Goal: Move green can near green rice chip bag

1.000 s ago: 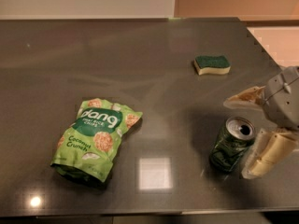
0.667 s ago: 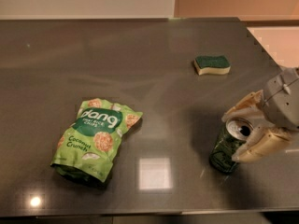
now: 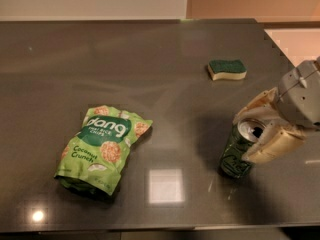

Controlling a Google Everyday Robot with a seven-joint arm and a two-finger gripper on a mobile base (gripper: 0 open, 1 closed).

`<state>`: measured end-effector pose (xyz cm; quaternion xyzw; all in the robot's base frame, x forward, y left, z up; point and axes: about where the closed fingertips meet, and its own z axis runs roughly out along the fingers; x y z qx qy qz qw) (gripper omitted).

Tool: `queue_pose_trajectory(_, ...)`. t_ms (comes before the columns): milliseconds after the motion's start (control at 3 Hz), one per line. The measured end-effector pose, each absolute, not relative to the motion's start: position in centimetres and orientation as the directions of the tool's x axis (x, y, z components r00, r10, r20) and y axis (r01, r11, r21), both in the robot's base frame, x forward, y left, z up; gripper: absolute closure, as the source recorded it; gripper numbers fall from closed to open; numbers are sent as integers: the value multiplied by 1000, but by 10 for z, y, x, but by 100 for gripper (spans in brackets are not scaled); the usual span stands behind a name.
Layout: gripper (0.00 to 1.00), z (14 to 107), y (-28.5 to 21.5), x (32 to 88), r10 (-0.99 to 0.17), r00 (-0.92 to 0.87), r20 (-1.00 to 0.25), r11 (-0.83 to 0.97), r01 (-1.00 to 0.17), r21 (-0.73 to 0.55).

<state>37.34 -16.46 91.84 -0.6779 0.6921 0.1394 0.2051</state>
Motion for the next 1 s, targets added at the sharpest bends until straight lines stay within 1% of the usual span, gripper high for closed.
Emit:
queue_pose_trajectory(333,100,938,-136,384,-870,28,-492,23,-995,-98)
queue_pose_trajectory(1000,100,941,-67,396,-856,75,-511,-48,-997,-66)
